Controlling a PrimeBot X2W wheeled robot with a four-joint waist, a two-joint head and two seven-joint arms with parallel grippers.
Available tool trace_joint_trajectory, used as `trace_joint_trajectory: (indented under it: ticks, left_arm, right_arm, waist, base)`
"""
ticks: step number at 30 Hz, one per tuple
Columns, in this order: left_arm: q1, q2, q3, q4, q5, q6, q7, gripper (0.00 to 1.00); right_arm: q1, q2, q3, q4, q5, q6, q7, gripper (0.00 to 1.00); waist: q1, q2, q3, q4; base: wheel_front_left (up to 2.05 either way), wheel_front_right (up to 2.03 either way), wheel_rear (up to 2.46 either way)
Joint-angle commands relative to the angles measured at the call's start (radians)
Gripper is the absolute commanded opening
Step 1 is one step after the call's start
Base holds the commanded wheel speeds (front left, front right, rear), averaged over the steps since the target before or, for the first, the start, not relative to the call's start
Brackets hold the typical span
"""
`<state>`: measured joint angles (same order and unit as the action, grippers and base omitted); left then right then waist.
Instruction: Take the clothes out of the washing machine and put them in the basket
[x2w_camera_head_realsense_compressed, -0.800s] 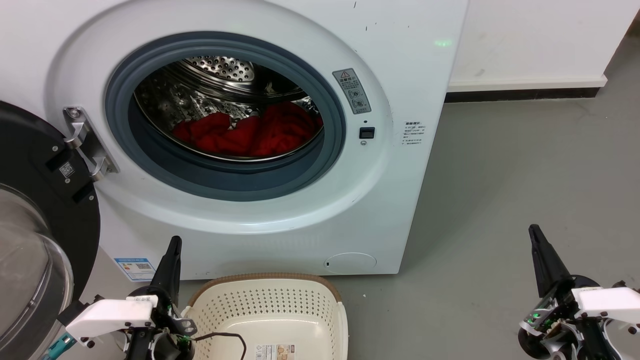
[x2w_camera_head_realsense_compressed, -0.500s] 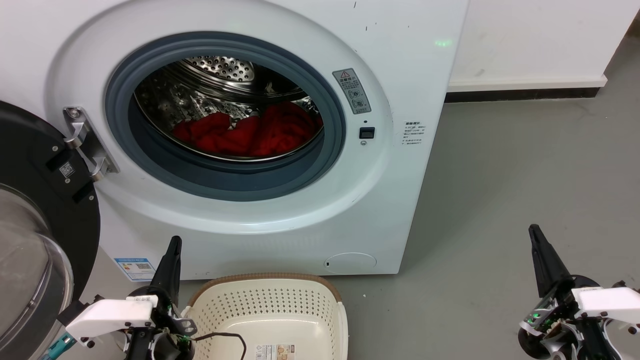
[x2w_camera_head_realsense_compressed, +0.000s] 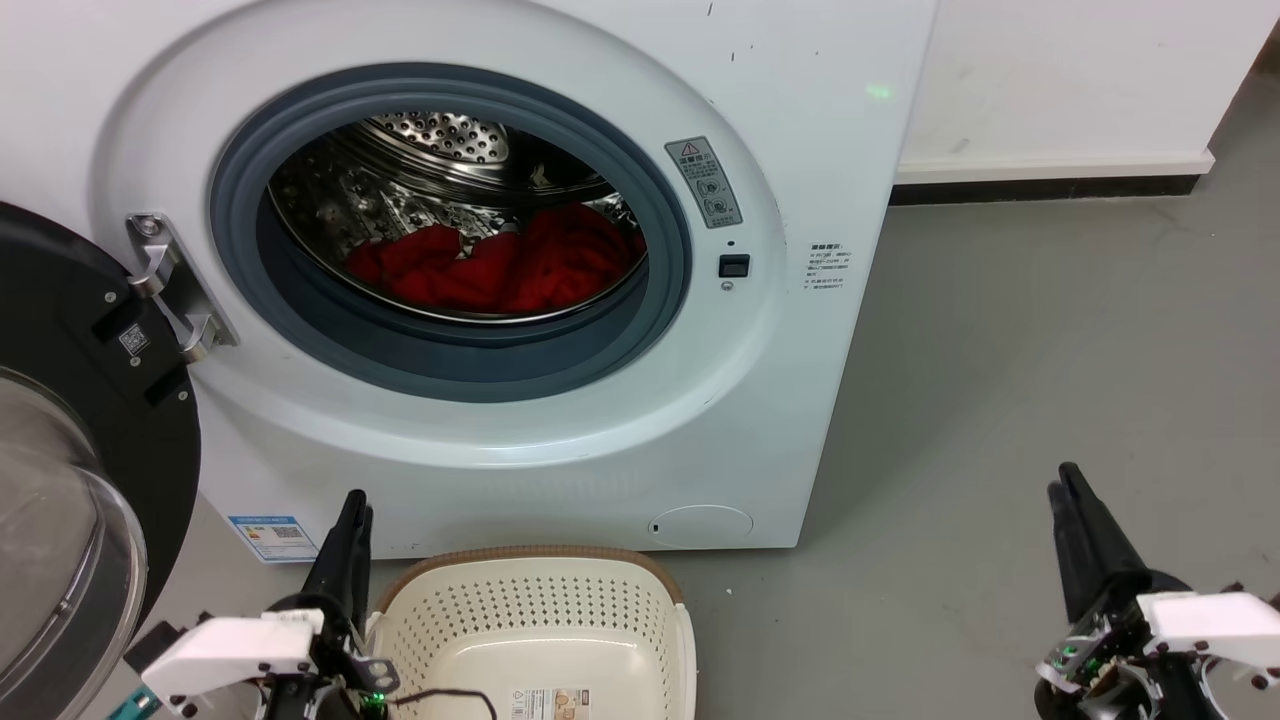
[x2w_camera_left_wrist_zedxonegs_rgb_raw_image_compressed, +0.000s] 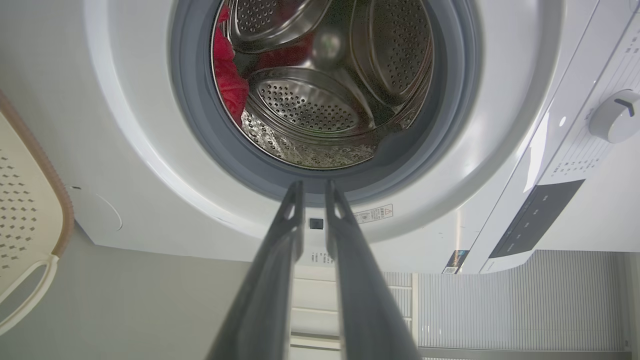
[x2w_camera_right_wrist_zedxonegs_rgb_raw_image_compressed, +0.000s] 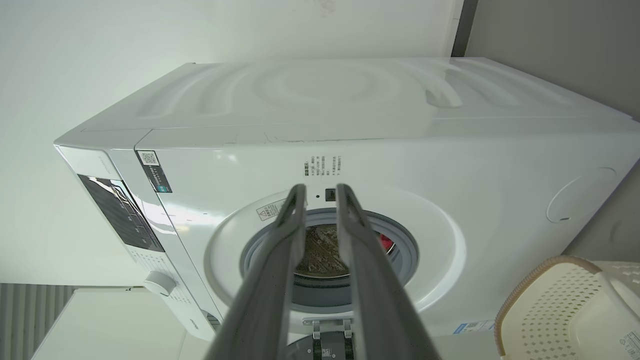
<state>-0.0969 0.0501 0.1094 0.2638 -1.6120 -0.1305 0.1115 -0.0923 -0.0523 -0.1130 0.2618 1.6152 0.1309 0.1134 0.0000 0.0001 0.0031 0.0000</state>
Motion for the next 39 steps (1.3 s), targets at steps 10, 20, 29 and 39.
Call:
trace_joint_trajectory:
  ticks: [10,20,29,39]
  left_arm:
    - [-0.017,0.000,-0.062,-0.035,0.074,0.000,-0.063,1.00]
    - [-0.023,0.000,-0.075,-0.074,0.265,0.000,-0.103,1.00]
    - [-0.026,0.001,-0.100,-0.101,0.489,0.008,-0.139,1.00]
    - [-0.029,0.001,-0.132,-0.115,0.705,0.025,-0.175,1.00]
  right_arm:
    - [0.025,0.000,0.025,-0.068,-0.103,0.000,-0.063,1.00]
    - [0.046,0.001,0.041,-0.129,-0.297,0.000,-0.103,1.00]
    - [0.066,0.001,0.056,-0.185,-0.536,0.000,-0.140,1.00]
    - [0.090,0.001,0.065,-0.231,-0.765,0.000,-0.176,1.00]
  waist:
    - [0.0000,-0.0001,0.000,0.000]
    - [0.0000,-0.0001,-0.001,0.001]
    - [0.0000,-0.0001,-0.003,0.005]
    - [0.0000,-0.0001,-0.005,0.010]
  base:
    - [0.00,0.00,0.00]
    - [0.00,0.00,0.00]
    - [0.00,0.00,0.00]
    - [0.00,0.00,0.00]
